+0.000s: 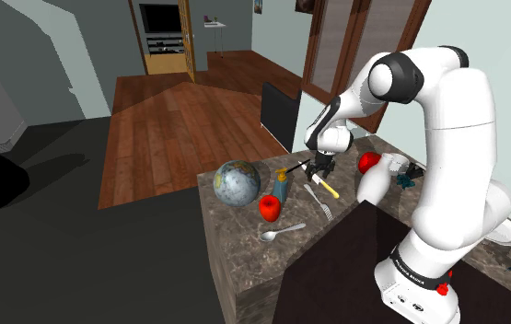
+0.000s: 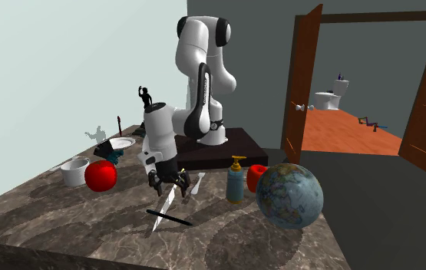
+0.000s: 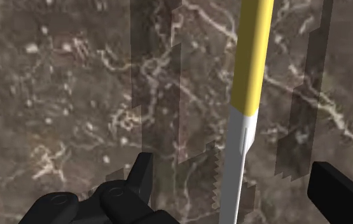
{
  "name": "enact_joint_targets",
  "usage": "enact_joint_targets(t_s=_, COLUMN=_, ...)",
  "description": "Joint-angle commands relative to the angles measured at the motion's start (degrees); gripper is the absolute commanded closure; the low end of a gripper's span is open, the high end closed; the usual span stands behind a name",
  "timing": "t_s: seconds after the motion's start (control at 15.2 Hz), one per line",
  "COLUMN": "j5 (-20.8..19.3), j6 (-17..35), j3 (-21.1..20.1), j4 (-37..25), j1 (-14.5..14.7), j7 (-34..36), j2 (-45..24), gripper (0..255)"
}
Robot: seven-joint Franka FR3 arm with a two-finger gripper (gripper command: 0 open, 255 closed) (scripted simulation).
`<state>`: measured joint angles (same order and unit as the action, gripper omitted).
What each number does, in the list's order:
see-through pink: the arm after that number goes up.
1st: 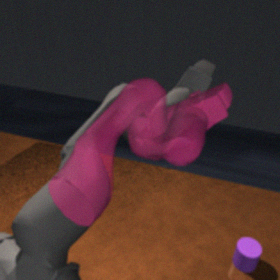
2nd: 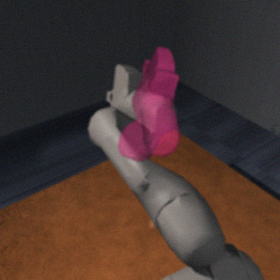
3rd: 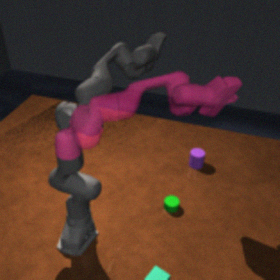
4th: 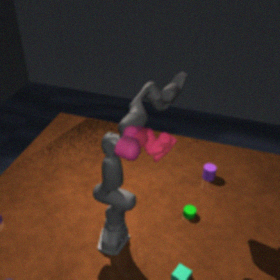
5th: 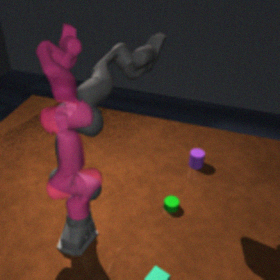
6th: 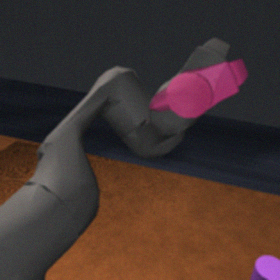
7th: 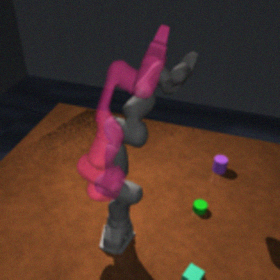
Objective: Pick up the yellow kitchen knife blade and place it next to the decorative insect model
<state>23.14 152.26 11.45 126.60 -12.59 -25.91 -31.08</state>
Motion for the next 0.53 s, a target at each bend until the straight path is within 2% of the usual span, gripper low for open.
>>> enact_joint_targets(t_s=0.0, j5=0.05, j6=0.07, j3=-0.04, j4=-0.02, j1=-0.03, j7=-0.04, j2=-0.08, gripper=0)
enact_joint_targets(t_s=0.2, j5=0.04, j6=0.07, j3=-0.04, j4=-0.02, j1=-0.03, j7=-0.03, j2=-0.07, gripper=0)
enact_joint_targets(t_s=0.26, j5=0.04, j6=0.07, j3=-0.04, j4=-0.02, j1=-0.03, j7=-0.03, j2=-0.07, gripper=255)
enact_joint_targets(t_s=0.46, j5=0.04, j6=0.07, j3=-0.04, j4=-0.02, j1=-0.03, j7=-0.03, j2=-0.07, gripper=255)
